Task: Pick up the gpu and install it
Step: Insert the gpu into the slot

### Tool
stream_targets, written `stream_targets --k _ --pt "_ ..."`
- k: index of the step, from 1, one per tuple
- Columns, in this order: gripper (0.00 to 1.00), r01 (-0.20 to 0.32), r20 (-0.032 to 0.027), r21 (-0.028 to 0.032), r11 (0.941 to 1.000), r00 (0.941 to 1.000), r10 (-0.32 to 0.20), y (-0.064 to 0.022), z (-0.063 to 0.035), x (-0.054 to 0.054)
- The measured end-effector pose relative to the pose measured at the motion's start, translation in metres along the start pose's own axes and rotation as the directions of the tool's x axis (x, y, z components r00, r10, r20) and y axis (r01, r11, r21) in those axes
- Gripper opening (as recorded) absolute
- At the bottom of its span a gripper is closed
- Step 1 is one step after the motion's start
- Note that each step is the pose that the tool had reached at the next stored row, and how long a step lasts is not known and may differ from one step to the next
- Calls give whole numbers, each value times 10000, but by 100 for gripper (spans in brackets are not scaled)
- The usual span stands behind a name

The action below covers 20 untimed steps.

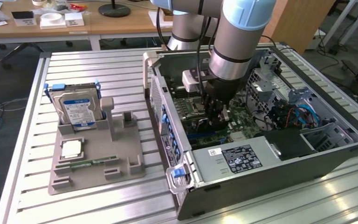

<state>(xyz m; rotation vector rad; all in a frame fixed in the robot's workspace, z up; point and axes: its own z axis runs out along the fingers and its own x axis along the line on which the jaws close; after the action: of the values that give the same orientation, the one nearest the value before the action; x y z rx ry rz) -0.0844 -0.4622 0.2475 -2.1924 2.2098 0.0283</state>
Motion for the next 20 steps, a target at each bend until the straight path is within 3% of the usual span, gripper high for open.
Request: stream_targets --k 20 --pt "27 -59 -10 5 10000 10000 59 2 -9 3"
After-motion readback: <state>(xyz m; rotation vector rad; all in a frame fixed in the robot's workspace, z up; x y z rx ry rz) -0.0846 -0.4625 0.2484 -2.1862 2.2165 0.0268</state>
